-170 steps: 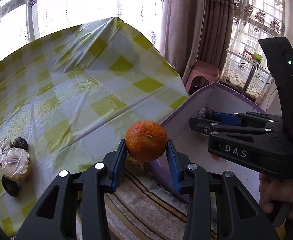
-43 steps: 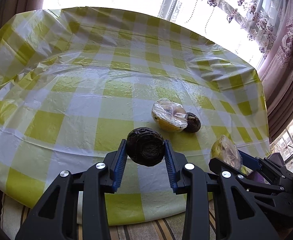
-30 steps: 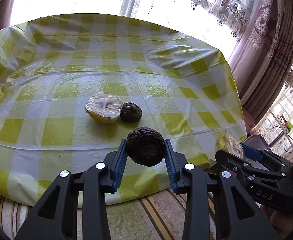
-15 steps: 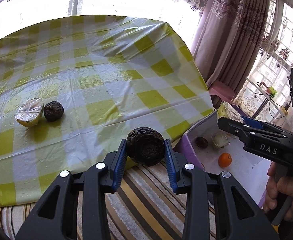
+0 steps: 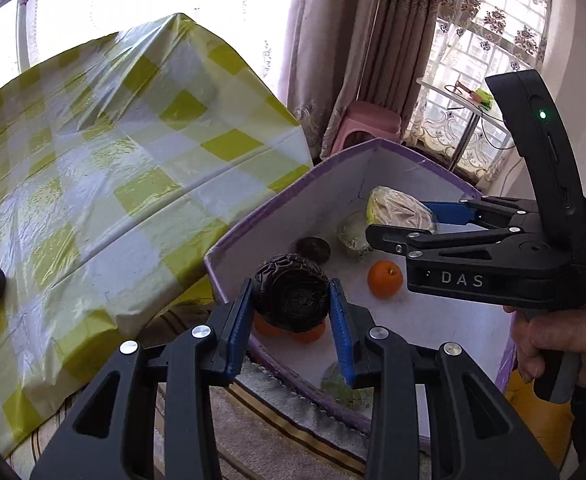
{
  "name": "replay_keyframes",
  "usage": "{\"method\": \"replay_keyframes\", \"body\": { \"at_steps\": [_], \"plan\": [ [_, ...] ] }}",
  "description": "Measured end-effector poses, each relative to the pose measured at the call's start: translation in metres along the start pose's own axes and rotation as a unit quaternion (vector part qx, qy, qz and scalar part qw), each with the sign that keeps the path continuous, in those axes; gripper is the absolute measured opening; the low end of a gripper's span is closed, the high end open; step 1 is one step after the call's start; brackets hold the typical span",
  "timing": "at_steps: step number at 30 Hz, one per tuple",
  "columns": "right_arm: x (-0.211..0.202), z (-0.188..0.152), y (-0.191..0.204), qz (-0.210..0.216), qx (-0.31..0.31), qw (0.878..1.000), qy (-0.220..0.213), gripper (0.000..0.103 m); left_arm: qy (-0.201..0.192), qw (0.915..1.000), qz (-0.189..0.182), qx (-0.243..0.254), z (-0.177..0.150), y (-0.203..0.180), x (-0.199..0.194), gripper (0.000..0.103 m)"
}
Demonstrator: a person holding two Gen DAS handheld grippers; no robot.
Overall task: Organize fruits
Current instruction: 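Carry the dark fruit and bagged pale fruit in both tools over the box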
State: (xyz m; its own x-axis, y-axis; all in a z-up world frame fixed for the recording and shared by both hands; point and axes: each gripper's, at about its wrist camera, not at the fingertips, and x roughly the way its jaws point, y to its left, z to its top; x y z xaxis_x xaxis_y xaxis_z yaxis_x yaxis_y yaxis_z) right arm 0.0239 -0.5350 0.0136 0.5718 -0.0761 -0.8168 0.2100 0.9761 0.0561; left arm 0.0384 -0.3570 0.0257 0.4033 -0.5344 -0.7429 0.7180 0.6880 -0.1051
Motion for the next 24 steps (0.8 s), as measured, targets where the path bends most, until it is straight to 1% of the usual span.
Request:
{"method": "replay_keyframes", "body": {
  "at_steps": [3, 6, 9, 12, 14, 15, 18, 24],
  "plan": [
    [0.006, -0.004, -0.004, -0.009, -0.013, 1.000, 0.017, 0.065, 0.030, 0.9987, -0.007, 0.041, -0.001, -0.019, 0.017, 0.033],
    [0.014, -0.010, -0.007, -0.014, -0.027, 0.999, 0.039, 0.065, 0.060, 0.9945, -0.010, 0.085, -0.003, -0.037, 0.033, 0.033],
    [0.020, -0.018, -0.010, -0.016, -0.034, 0.998, 0.059, 0.065, 0.088, 0.9899, -0.020, 0.109, -0.006, -0.048, 0.046, 0.033],
    [0.029, -0.027, -0.011, -0.018, -0.046, 0.996, 0.079, 0.066, 0.109, 0.9874, -0.026, 0.111, -0.009, -0.051, 0.057, 0.033],
    [0.034, -0.031, -0.010, -0.016, -0.051, 0.995, 0.089, 0.066, 0.117, 0.9865, -0.028, 0.112, -0.009, -0.050, 0.062, 0.033],
    [0.034, -0.031, -0.008, -0.014, -0.055, 0.994, 0.092, 0.066, 0.121, 0.9858, -0.028, 0.113, -0.009, -0.051, 0.063, 0.033],
    [0.036, -0.031, -0.001, -0.028, -0.073, 0.993, 0.091, 0.066, 0.127, 0.9846, -0.025, 0.117, -0.009, -0.053, 0.067, 0.033],
    [0.046, -0.029, -0.002, -0.040, -0.080, 0.991, 0.102, 0.066, 0.140, 0.9812, -0.016, 0.131, -0.012, -0.059, 0.079, 0.034]
  ]
}}
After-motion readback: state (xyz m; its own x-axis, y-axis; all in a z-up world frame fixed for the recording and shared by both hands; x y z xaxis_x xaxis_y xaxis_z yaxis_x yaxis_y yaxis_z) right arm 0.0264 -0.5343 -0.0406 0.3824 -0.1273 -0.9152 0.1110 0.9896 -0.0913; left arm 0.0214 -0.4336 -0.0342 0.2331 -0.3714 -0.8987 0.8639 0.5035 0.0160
